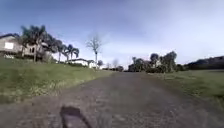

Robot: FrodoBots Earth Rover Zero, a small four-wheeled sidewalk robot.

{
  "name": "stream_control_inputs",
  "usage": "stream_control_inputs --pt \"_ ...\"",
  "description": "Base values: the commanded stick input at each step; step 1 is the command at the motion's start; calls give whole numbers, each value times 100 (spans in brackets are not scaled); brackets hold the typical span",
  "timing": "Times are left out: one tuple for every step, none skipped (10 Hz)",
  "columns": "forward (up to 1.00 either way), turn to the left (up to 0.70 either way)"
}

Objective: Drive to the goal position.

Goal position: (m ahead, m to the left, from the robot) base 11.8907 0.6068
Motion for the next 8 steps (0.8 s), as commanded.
stream_control_inputs --pt "100 0" --pt "100 0" --pt "100 0" --pt "100 0" --pt "100 0" --pt "100 -3" --pt "100 -18" --pt "100 -27"
